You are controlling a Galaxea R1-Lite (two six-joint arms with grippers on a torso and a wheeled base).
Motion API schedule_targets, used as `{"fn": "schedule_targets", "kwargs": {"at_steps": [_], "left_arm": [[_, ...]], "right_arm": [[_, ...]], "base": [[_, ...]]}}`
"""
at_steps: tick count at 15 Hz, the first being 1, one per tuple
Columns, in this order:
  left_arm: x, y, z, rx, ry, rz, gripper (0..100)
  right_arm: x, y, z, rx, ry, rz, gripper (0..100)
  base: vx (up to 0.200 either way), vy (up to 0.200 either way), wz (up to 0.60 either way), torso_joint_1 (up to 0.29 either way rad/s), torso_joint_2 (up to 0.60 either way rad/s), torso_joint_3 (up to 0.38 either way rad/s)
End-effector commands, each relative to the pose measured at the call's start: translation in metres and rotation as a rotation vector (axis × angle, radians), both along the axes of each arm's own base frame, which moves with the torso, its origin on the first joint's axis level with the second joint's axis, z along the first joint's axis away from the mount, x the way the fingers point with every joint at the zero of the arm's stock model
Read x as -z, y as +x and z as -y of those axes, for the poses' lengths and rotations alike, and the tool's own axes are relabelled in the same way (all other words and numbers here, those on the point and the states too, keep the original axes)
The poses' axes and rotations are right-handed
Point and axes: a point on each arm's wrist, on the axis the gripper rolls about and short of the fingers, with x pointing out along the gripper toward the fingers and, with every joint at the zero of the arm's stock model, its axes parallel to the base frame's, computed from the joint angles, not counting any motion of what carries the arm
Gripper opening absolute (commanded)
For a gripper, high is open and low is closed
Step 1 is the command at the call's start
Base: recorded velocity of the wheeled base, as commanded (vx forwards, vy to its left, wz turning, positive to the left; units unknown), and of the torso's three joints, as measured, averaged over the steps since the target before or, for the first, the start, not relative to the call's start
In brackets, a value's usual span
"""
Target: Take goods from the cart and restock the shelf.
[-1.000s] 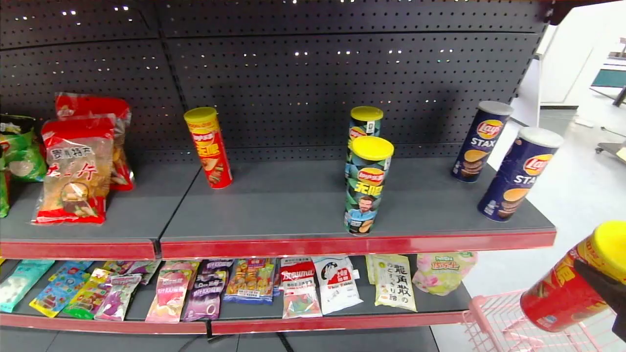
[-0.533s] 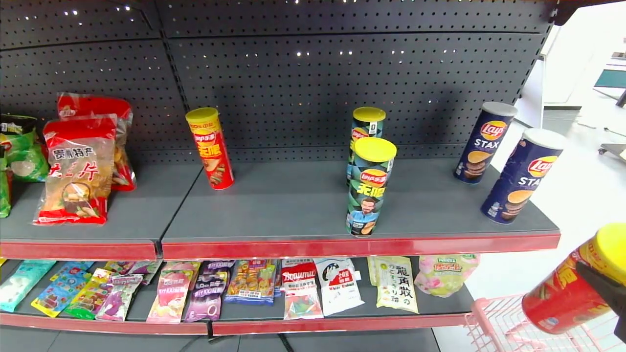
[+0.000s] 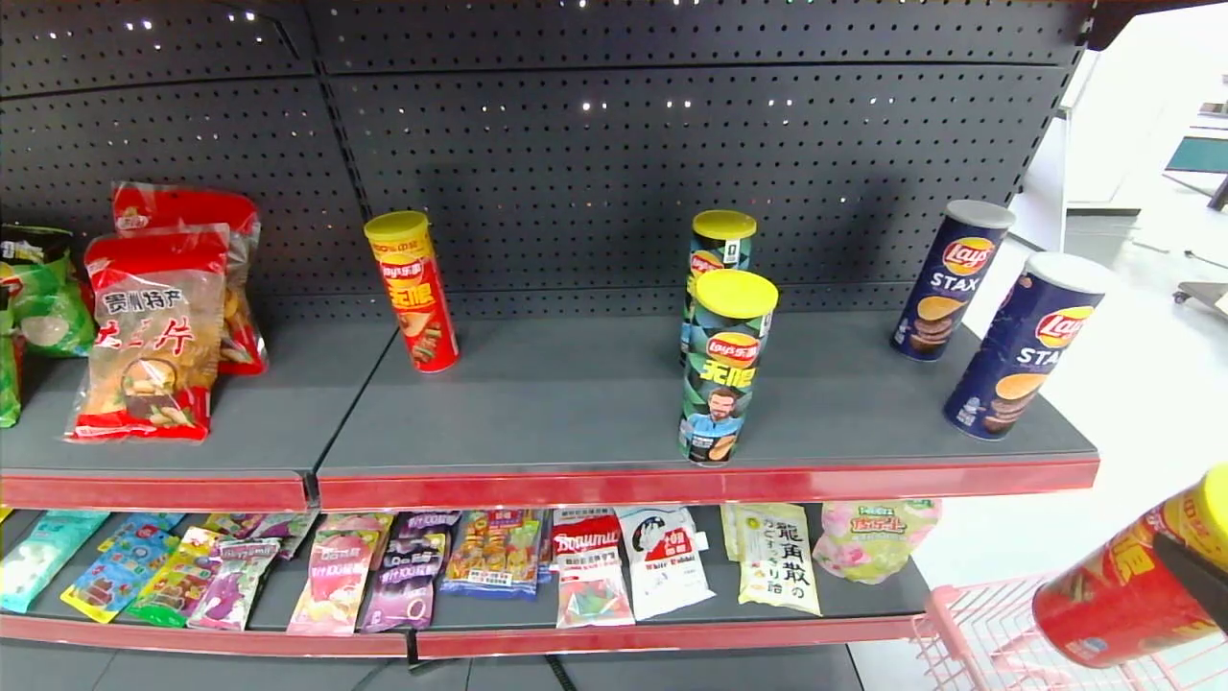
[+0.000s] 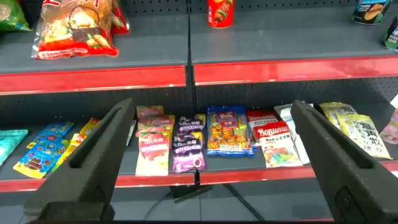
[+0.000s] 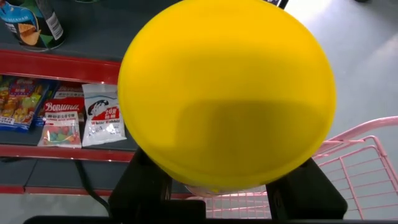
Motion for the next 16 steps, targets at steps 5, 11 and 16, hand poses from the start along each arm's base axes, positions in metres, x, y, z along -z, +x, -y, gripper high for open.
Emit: {"fn": "schedule_targets", "kwargs": {"at_steps": [5,11,16], "left_arm": [[0.0,0.0001,0.0,0.0,0.0,-0.001,100],[0.0,0.0001,0.0,0.0,0.0,-0.001,100],[0.0,0.0001,0.0,0.0,0.0,-0.001,100]], "right_arm": [[0.0049,-0.0065,0.0007,-0.003,0.0,0.01,0],[0.0052,-0.0065,0.0007,-0.004,0.0,0.01,0],[0.0054,-0.0065,0.0007,-0.004,0.0,0.008,0]], "base": [[0.0,0.0,0.0,0.0,0.0,0.0],[0.0,0.167,0.0,0.0,0.0,0.001],[0.0,0.2,0.0,0.001,0.0,0.004]]}}
